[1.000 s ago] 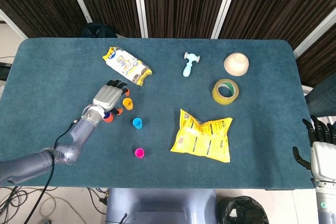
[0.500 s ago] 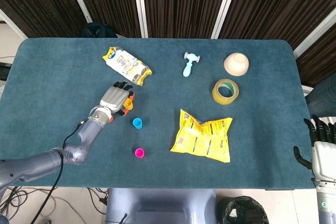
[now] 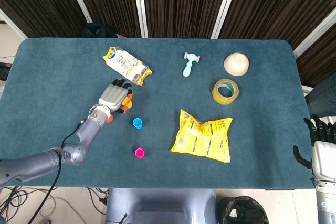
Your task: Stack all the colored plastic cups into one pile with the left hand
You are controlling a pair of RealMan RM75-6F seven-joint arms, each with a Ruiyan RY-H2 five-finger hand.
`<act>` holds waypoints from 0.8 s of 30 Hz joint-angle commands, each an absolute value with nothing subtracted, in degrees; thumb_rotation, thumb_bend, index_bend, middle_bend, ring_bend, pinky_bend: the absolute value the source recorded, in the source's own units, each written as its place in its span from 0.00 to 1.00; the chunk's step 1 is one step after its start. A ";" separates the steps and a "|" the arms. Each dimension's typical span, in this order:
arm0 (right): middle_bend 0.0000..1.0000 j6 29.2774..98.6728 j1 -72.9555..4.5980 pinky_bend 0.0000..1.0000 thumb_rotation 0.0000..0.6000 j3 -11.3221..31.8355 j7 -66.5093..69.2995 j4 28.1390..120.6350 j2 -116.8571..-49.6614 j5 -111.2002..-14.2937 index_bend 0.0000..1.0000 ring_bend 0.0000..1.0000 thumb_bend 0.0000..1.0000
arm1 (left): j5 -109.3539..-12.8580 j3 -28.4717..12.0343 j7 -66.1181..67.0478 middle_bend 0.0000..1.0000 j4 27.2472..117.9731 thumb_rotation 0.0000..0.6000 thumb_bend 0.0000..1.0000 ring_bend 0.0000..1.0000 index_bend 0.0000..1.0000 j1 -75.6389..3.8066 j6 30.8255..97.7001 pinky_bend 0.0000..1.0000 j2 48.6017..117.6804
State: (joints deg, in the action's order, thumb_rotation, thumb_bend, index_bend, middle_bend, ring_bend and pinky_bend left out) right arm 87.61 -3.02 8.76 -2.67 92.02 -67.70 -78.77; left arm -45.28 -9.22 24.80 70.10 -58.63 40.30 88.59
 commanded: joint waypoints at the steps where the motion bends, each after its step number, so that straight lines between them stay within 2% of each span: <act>1: 0.05 87.65 -3.01 0.04 1.00 8.80 -2.69 92.02 -67.72 -78.73 0.12 0.10 0.42 | -45.58 -9.75 25.17 0.16 73.20 1.00 0.36 0.00 0.47 -58.64 41.47 0.09 86.31; 5: 0.05 87.85 -2.95 0.04 1.00 8.89 -2.74 92.03 -67.69 -78.70 0.12 0.10 0.42 | -46.84 -9.17 27.02 0.17 78.99 1.00 0.36 0.00 0.47 -58.41 42.76 0.09 81.93; 10: 0.05 88.00 -2.88 0.04 1.00 8.77 -2.84 92.23 -67.69 -78.96 0.12 0.10 0.42 | -45.33 -7.07 30.76 0.17 91.58 1.00 0.36 0.00 0.47 -56.83 44.98 0.09 71.20; 15: 0.05 88.02 -2.94 0.04 1.00 8.60 -3.30 92.43 -67.88 -79.29 0.12 0.10 0.42 | -44.24 -5.77 31.26 0.17 99.50 1.00 0.36 0.00 0.47 -55.61 45.77 0.09 64.44; 20: 0.05 87.92 -3.01 0.04 1.00 8.55 -3.69 92.37 -68.14 -79.25 0.12 0.10 0.42 | -46.79 -4.73 29.67 0.17 103.48 1.00 0.36 0.00 0.47 -53.63 46.55 0.09 60.44; 24: 0.05 87.83 -3.07 0.04 1.00 8.54 -3.90 92.28 -68.29 -79.22 0.12 0.10 0.42 | -48.85 -3.53 28.53 0.17 103.38 1.00 0.36 0.00 0.47 -52.26 46.64 0.08 59.50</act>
